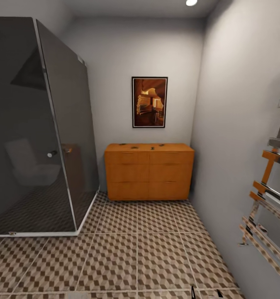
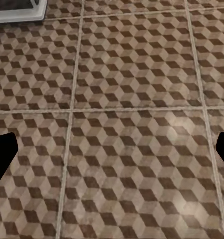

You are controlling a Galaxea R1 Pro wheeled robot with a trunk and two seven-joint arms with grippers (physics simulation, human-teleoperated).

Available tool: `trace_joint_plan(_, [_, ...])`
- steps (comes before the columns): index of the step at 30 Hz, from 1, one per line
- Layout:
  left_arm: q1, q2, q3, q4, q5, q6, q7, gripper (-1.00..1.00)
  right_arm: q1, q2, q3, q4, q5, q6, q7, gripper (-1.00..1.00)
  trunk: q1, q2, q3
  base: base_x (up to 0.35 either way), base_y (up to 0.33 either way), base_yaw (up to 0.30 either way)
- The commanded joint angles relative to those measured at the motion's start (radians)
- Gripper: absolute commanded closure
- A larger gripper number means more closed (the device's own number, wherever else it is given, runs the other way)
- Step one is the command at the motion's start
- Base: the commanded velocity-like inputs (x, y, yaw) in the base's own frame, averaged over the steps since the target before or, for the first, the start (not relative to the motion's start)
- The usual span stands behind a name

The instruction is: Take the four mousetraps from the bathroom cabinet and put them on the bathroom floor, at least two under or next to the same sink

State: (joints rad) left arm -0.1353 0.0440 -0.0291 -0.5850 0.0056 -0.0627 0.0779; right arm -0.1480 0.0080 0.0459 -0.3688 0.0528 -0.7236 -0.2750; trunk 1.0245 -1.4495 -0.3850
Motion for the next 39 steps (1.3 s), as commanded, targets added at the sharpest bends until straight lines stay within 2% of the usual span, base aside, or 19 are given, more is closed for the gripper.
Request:
trace_joint_plan(1, [0.000, 0.000, -0.003, 0.001, 0.001, -0.003, 0.005, -1.00, -0.001, 0.000, 0.005, 0.001, 0.005, 0.000, -0.010, -1.00, 0.001, -0.001, -0.001, 0.306, 0.000, 0.000])
trace_joint_plan(21, [-0.001, 0.000, -0.003, 0.001, 0.000, -0.002, 0.005, -1.00, -0.001, 0.000, 0.005, 0.001, 0.005, -0.001, -0.010, -1.00, 0.001, -0.001, -0.001, 0.306, -0.002, 0.000])
trace_joint_plan(39, [-0.001, 0.000, -0.003, 0.001, 0.000, -0.002, 0.005, -1.00, -0.001, 0.000, 0.005, 0.001, 0.005, -0.001, -0.010, -1.00, 0.001, -0.001, -0.001, 0.306, -0.079, 0.000])
